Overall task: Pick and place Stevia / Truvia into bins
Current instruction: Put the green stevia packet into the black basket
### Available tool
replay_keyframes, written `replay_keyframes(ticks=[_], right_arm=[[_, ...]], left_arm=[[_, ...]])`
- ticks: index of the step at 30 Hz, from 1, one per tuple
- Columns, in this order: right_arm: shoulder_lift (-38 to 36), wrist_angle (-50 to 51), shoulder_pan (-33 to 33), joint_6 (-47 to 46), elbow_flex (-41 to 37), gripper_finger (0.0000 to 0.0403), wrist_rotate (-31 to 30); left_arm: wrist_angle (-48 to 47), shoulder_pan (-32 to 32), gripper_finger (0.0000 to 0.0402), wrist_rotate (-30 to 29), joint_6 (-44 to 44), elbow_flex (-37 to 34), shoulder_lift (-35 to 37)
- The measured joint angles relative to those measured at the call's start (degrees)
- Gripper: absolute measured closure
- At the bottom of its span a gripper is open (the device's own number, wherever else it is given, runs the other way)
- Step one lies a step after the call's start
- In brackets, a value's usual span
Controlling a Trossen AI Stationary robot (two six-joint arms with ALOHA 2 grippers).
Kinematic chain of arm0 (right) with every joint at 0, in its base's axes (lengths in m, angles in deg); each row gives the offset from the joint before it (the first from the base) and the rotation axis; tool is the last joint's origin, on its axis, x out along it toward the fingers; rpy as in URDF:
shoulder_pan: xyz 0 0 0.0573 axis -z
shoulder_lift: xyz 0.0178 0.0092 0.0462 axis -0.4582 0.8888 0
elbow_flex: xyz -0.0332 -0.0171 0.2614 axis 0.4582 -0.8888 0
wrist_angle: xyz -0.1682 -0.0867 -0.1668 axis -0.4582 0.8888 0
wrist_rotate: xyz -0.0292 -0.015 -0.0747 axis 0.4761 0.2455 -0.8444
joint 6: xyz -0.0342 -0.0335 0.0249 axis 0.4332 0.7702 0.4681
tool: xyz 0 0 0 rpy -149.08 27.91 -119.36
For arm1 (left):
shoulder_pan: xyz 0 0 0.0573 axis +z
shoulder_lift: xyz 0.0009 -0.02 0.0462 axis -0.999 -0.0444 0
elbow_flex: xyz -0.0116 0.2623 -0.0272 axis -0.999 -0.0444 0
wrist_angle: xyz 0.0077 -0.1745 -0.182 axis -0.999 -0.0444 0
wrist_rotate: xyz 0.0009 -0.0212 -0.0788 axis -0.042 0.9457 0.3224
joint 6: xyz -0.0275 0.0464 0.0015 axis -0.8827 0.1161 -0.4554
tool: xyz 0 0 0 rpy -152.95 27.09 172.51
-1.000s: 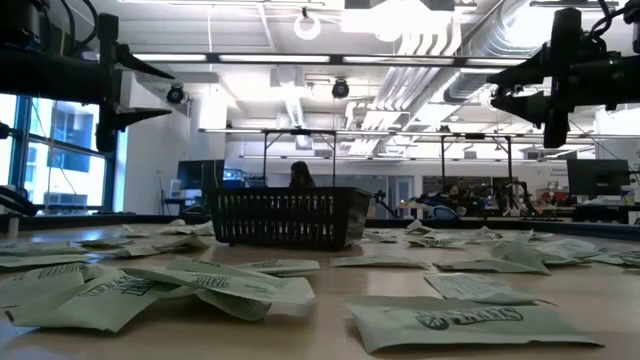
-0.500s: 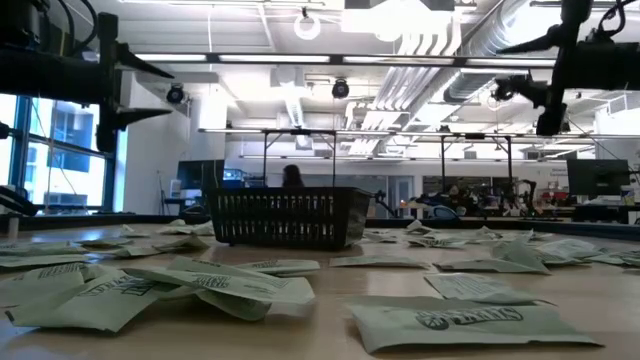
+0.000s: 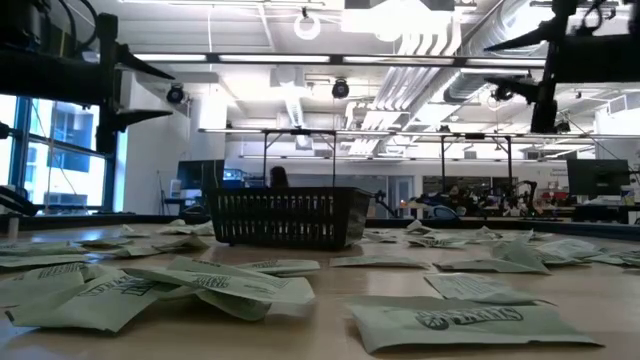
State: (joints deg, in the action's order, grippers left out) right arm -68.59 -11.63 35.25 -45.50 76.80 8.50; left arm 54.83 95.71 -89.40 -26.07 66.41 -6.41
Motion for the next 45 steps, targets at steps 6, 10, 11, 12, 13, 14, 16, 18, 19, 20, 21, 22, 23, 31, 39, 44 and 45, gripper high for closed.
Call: replay_keyframes(ticks=[6,10,11,12,13,14,16,18,19,20,21,22,23,31,39,44,45], right_arm=[[12.42,24.89,1.65,-6.65,8.83,0.0221,-3.37],[20.22,41.84,4.91,-8.69,15.24,0.0221,-2.27],[22.37,44.86,5.95,-8.42,16.74,0.0221,-1.04],[24.54,47.44,6.99,-7.61,18.1,0.0221,0.53],[26.83,49.32,8.03,-6.32,19.26,0.0221,2.14],[29.25,50.45,9.07,-5.06,20.34,0.022,3.53],[34.02,51.21,10.87,-2.8,22.12,0.0216,5.45],[38.99,51.45,12.58,-1.07,23.62,0.0209,6.19],[41.47,51.44,13.4,-0.63,24.22,0.0205,6.43],[43.86,51.52,14.22,-0.35,24.7,0.02,7.02],[46.31,51.7,14.97,-0.14,25.23,0.0194,7.86],[48.66,51.89,15.68,0.21,25.8,0.0187,8.99],[50.97,51.89,16.32,0.6,26.37,0.0179,10.32],[64.1,52.0,17.55,3.91,30.91,0.0095,11.77],[70.24,50.8,17.62,6.02,32.88,0.0064,9.55],[74.45,49.78,18.38,5.71,33.07,0.0078,8.32],[75.11,49.47,18.57,6.02,33.21,0.0083,8.41]], left_arm=[[-0.69,0.0,0.0124,-1.06,0.0,0.0,-0.02],[-1.29,0.0,0.0124,-1.39,-0.24,0.0,-0.02],[-1.59,0.0,0.0124,-1.41,-0.43,0.0,-0.02],[-1.65,0.0,0.0124,-1.41,-0.45,0.0,-0.02],[-1.65,0.0,0.0124,-1.42,-0.44,0.0,-0.02],[-1.65,0.0,0.0124,-1.43,-0.44,0.0,-0.02],[-1.65,0.0,0.0124,-1.48,-0.46,0.0,-0.02],[-1.65,0.0,0.0124,-1.58,-0.46,0.0,-0.02],[-1.65,0.0,0.0124,-1.59,-0.44,0.0,-0.02],[-1.65,0.0,0.0124,-1.59,-0.46,0.0,-0.02],[-1.65,0.0,0.0124,-1.59,-0.46,0.0,-0.02],[-1.65,0.0,0.0124,-1.59,-0.46,0.0,-0.02],[-1.65,0.0,0.0124,-1.59,-0.47,0.0,-0.02],[-1.86,0.0,0.0124,-1.58,-0.49,0.0,-0.02],[-1.85,0.0,0.0124,-1.56,-0.27,0.0,-0.02],[-1.85,0.0,0.0124,-1.54,0.48,0.0,-0.02],[-1.85,0.0,0.0124,-1.54,0.48,0.0,-0.02]])
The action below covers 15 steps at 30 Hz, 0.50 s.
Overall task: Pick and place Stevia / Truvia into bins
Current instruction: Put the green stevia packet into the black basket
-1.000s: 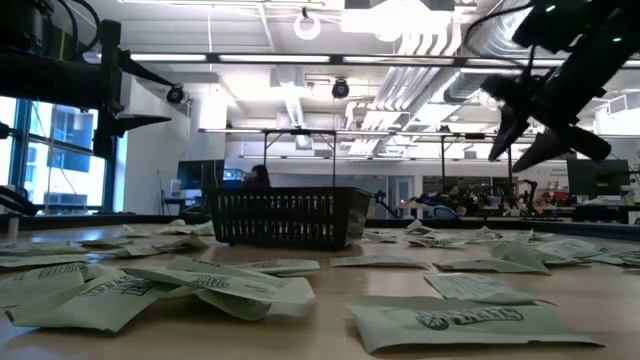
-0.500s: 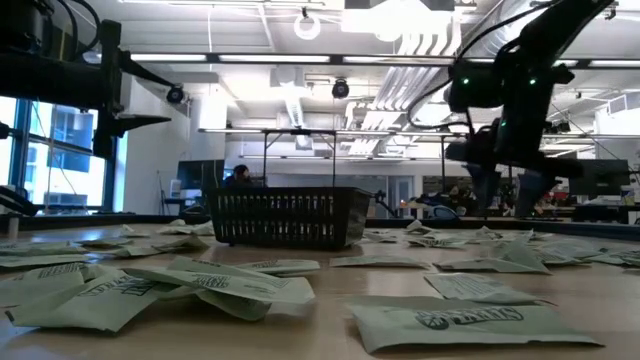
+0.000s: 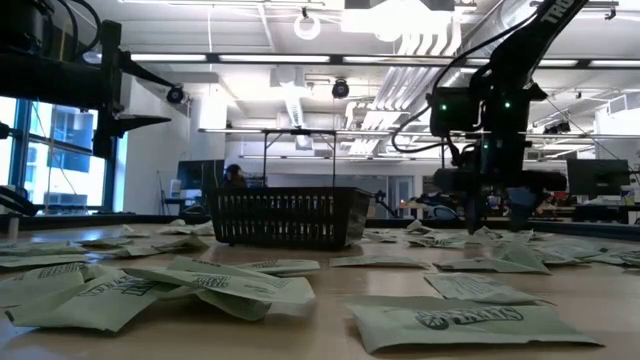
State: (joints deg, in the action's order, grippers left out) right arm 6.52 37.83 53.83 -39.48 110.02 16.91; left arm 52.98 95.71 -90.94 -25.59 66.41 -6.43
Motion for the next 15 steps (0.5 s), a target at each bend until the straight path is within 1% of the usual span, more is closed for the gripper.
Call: replay_keyframes(ticks=[3,6,11,15], right_arm=[[1.0,-0.86,0.1,1.42,-0.02,0.0105,0.27],[1.03,-1.19,0.12,2.79,-0.07,0.0139,-0.2],[1.16,-1.43,1.14,6.75,-0.16,0.0215,-0.78],[1.27,-1.25,2.38,9.79,-0.24,0.028,-3.04]], left_arm=[[0.0,0.0,0.0124,0.0,0.02,0.0,0.0],[-0.01,0.0,0.0124,0.0,0.03,0.0,0.0],[-0.02,0.0,0.0124,0.04,0.07,0.0,0.0],[-0.01,0.0,0.0124,0.45,0.11,0.01,0.02]])
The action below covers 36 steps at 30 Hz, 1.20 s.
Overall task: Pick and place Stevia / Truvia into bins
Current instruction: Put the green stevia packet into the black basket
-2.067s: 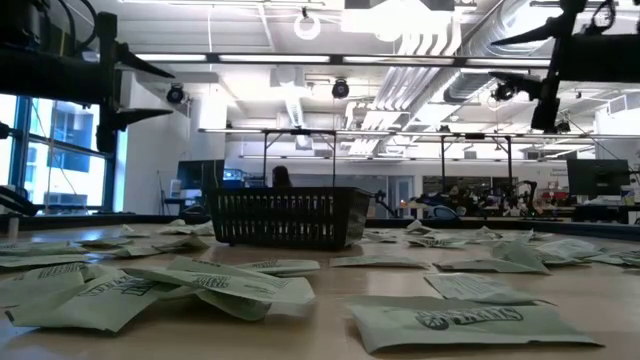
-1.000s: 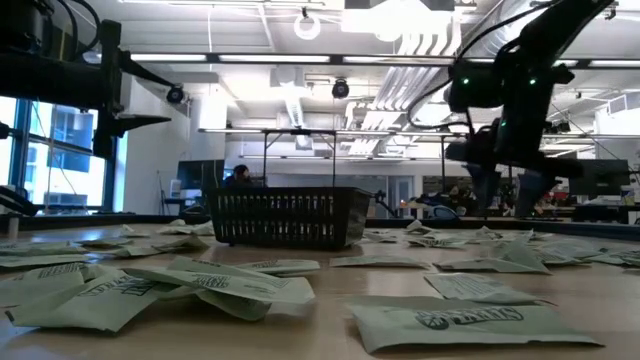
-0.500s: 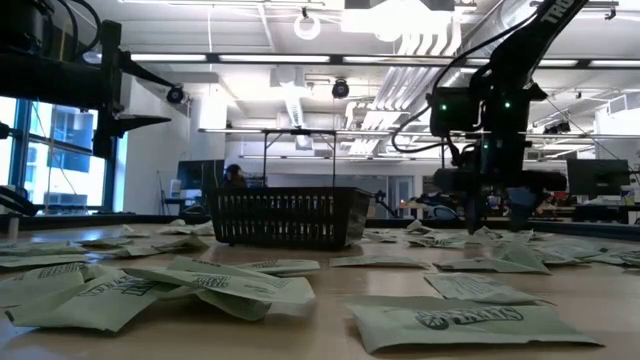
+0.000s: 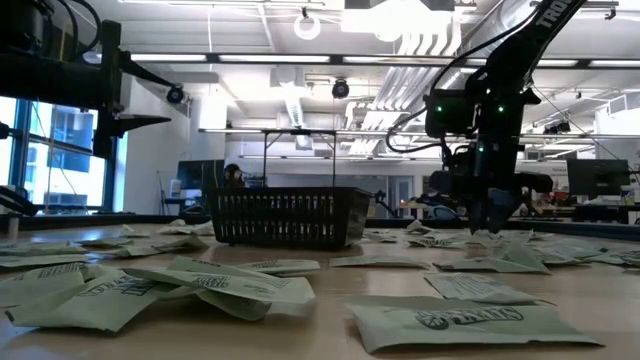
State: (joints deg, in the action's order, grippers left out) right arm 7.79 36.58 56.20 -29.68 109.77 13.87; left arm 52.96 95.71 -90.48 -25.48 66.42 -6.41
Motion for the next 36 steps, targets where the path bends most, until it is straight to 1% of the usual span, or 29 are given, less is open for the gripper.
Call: replay_keyframes(ticks=[2,5,7,10,12,14,18,22,24,26,28,32,36], right_arm=[[0.0,0.01,0.54,0.02,0.01,0.0314,-0.29],[0.0,-0.22,0.74,0.02,0.0,0.0368,0.83],[0.01,-0.78,0.74,0.04,-0.01,0.0393,2.22],[-0.01,-3.02,0.77,0.03,-0.1,0.039,6.34],[-0.42,-5.09,0.15,0.02,-0.14,0.0394,7.98],[-1.57,-6.88,-1.62,0.02,-0.3,0.0399,8.29],[-5.29,-12.78,-6.84,1.0,-0.38,0.04,12.01],[-8.45,-23.73,-13.67,3.27,-0.38,0.04,14.95],[-8.81,-31.12,-17.0,3.43,-0.26,0.0401,19.88],[-8.32,-37.01,-19.95,2.65,-0.16,0.0401,24.59],[-7.18,-41.0,-22.41,2.09,-0.23,0.0401,27.58],[-3.89,-42.04,-25.75,-0.09,1.31,0.0401,29.6],[0.79,-42.27,-26.58,-0.15,6.04,0.0402,30.24]], left_arm=[[-0.01,0.0,0.0124,0.59,0.02,0.0,0.0],[-0.03,0.0,0.0124,1.95,0.24,-0.01,0.0],[-0.11,0.0,0.0124,2.77,1.41,0.01,0.0],[-0.16,0.0,0.0124,3.5,2.45,0.0,0.0],[-0.16,-0.02,0.0124,3.76,2.45,-0.01,0.0],[-0.18,0.0,0.0124,4.29,2.47,0.01,0.0],[-0.27,0.0,0.0124,5.09,2.49,0.0,-0.02],[-0.42,0.0,0.0124,5.45,3.83,0.01,-0.59],[-0.33,-0.02,0.0124,6.27,3.88,0.01,-1.15],[-0.43,0.0,0.0124,6.5,3.93,0.01,-1.67],[-0.36,-0.01,0.0124,6.52,3.93,0.01,-2.5],[-0.4,0.0,0.0124,6.52,3.81,0.01,-3.99],[-0.39,0.0,0.0124,6.53,3.48,0.01,-5.07]])
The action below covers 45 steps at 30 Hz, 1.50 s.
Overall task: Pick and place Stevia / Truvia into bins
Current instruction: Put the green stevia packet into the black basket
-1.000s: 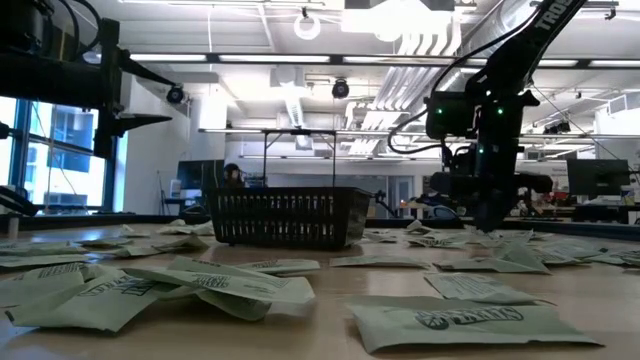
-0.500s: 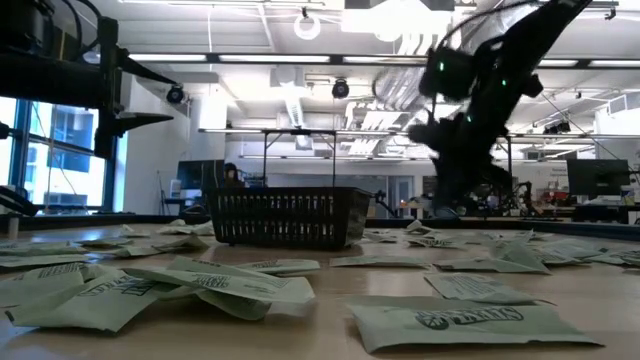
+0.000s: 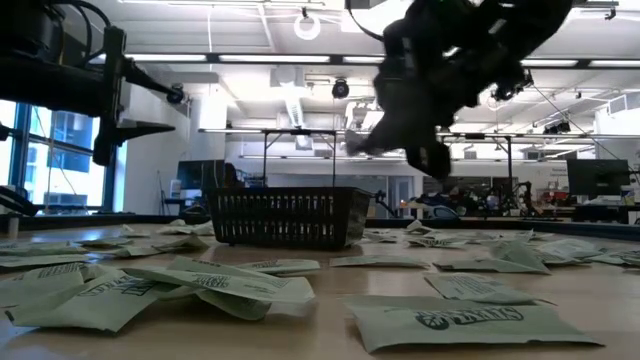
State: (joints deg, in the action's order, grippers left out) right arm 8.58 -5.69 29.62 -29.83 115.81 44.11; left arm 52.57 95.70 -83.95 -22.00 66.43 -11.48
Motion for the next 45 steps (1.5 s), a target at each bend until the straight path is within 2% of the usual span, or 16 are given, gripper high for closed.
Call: replay_keyframes(ticks=[5,12,16,19,26,31,37,42,45], right_arm=[[8.11,3.04,0.74,1.15,11.04,0.0398,-0.08],[19.16,25.73,1.99,4.1,25.59,0.0367,-3.93],[21.01,33.44,1.07,6.72,31.47,0.0321,-4.73],[20.86,37.62,0.35,7.7,34.39,0.0277,-9.38],[20.64,57.56,-0.61,12.27,40.12,0.0174,-20.81],[20.59,68.99,-0.9,15.29,38.92,0.0145,-25.48],[17.15,71.92,-1.07,17.52,30.42,0.0157,-24.7],[6.46,66.69,-1.57,13.98,16.0,0.0181,-20.73],[-2.76,64.4,-1.81,9.09,7.26,0.0196,-21.55]], left_arm=[[-0.01,0.0,0.0124,0.01,-0.09,0.0,-0.73],[-0.07,0.0,0.0124,3.37,-0.14,0.0,-0.7],[-0.49,0.0,0.0124,6.98,-0.12,0.0,-0.7],[-0.51,-0.02,0.0124,7.33,-0.08,0.0,-0.7],[-0.53,-0.02,0.0124,6.63,0.37,0.0,-0.7],[-0.53,0.0,0.0124,6.4,0.45,0.0,-0.7],[-0.52,0.0,0.0124,6.39,0.45,0.0,-0.7],[-0.51,0.0,0.0124,6.33,0.43,0.0,-0.7],[-0.51,0.0,0.0124,5.92,0.43,0.0,-0.7]])
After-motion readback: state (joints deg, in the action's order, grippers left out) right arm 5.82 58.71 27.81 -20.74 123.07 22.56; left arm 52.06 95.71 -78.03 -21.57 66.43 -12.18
